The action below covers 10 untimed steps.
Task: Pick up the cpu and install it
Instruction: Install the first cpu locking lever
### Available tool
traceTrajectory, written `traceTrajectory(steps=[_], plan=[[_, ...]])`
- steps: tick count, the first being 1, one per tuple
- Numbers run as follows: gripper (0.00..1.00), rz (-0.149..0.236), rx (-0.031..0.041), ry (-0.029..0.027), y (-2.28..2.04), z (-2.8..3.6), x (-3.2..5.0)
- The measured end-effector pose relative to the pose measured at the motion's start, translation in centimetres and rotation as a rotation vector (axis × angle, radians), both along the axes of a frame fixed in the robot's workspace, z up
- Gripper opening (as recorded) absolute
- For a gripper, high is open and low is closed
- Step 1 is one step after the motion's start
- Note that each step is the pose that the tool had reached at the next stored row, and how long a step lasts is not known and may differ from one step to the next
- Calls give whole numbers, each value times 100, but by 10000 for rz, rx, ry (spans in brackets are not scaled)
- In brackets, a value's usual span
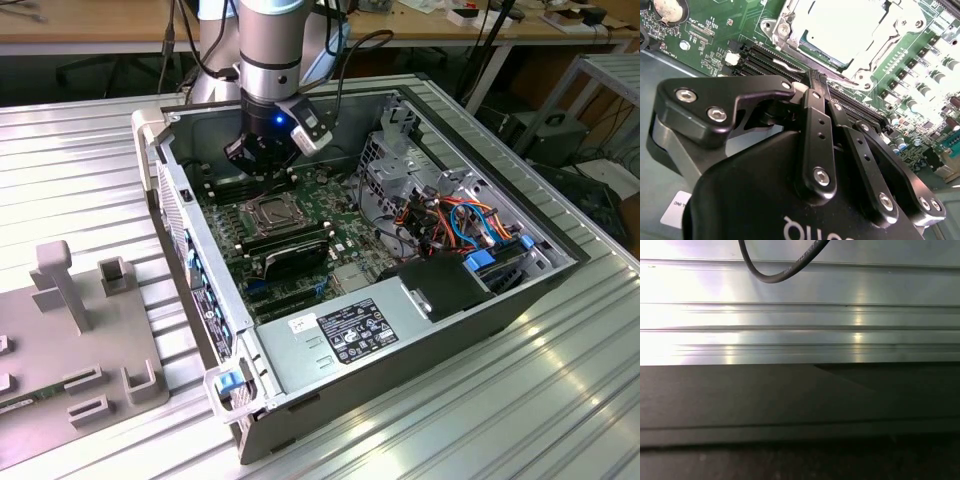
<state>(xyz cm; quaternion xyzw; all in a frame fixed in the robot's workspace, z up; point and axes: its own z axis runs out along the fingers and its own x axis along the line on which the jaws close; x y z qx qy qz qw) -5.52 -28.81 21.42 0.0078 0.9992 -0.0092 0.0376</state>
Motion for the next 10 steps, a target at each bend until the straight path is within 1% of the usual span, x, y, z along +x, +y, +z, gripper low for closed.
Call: traceTrajectory(steps=[10], plan=[[11, 0, -1, 1, -2, -51, 39]])
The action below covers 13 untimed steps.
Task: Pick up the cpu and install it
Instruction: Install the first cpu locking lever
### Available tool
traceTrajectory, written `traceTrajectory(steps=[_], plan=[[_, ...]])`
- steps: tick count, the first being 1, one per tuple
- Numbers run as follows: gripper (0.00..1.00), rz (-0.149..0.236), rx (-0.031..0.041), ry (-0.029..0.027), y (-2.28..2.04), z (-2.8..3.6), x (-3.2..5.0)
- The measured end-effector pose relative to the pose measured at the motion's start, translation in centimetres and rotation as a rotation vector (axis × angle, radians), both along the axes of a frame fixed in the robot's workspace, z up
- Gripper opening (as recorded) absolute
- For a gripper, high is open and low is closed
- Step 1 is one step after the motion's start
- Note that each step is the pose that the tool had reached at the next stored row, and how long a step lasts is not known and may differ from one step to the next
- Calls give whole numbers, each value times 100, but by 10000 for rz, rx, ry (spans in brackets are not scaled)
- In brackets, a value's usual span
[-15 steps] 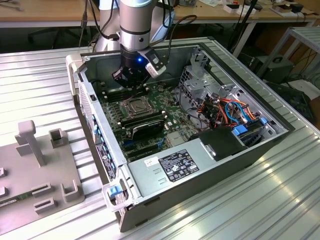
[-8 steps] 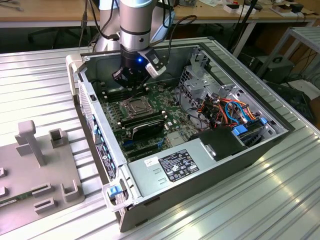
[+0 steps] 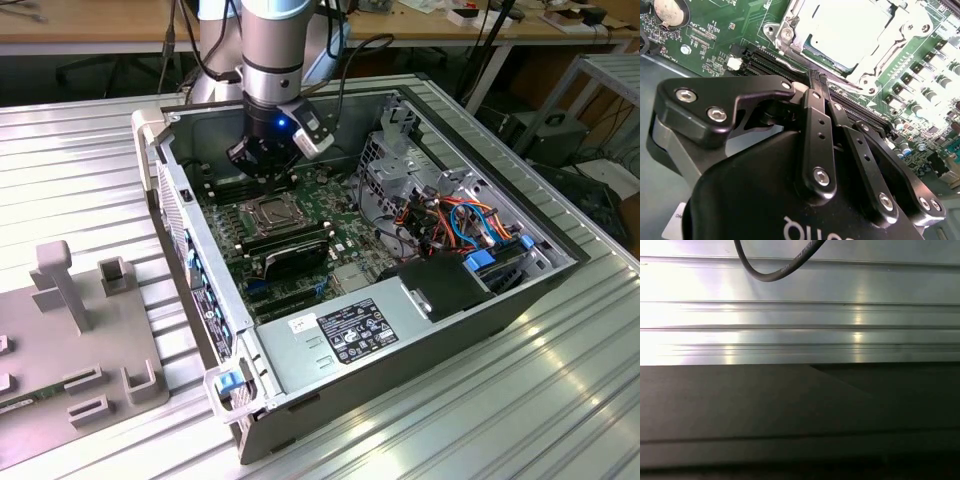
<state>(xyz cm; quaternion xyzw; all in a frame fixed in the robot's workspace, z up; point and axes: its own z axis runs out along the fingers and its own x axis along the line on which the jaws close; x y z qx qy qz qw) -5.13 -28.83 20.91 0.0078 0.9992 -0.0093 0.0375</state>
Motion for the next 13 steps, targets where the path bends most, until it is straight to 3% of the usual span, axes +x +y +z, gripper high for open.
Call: traceTrajectory(steps=[13], plan=[[11, -1, 0, 0, -1, -56, 18]])
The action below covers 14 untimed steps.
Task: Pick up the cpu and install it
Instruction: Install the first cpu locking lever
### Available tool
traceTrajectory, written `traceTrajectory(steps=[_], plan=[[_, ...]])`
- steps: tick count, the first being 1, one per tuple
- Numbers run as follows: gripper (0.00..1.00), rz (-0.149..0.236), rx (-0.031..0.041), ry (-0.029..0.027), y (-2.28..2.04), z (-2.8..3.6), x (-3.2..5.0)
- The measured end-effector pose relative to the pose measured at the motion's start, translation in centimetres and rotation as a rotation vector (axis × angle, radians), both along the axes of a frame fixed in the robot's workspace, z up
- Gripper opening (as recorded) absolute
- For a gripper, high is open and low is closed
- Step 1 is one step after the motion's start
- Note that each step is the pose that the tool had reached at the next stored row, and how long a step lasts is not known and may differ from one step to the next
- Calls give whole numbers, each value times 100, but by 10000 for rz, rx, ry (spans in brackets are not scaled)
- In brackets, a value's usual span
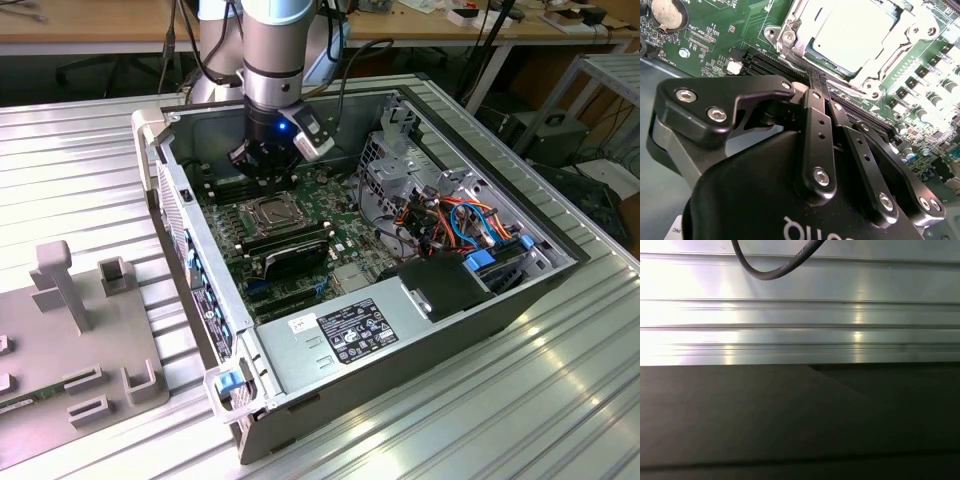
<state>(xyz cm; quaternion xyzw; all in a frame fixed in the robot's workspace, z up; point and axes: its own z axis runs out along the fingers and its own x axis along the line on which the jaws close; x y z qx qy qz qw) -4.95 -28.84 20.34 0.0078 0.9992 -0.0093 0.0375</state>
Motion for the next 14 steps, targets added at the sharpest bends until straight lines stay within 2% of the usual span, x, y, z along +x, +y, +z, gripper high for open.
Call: traceTrajectory(steps=[14], plan=[[11, 0, -1, 1, -4, -32, 7]])
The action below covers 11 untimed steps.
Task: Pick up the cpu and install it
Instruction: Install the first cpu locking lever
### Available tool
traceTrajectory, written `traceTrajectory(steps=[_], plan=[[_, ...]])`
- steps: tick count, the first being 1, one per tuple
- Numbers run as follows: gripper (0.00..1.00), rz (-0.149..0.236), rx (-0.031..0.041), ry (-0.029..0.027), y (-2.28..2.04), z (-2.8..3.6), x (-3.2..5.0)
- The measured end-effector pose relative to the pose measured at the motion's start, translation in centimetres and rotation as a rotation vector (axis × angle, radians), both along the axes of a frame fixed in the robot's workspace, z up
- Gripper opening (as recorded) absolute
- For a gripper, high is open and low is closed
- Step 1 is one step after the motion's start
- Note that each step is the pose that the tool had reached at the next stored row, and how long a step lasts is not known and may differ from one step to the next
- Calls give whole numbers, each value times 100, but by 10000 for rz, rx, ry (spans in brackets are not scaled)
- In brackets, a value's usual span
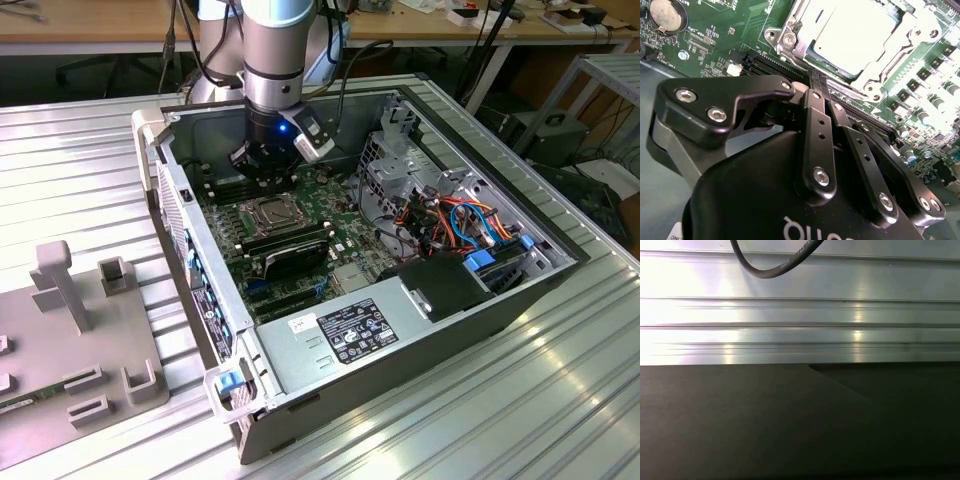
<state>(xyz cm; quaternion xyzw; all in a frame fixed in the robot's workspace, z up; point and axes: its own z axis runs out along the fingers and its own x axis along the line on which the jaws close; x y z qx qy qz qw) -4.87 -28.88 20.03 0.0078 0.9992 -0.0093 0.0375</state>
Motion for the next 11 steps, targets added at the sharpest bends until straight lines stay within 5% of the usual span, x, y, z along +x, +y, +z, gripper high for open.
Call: traceTrajectory(steps=[11], plan=[[11, 0, 2, -1, 0, -1, 89]])
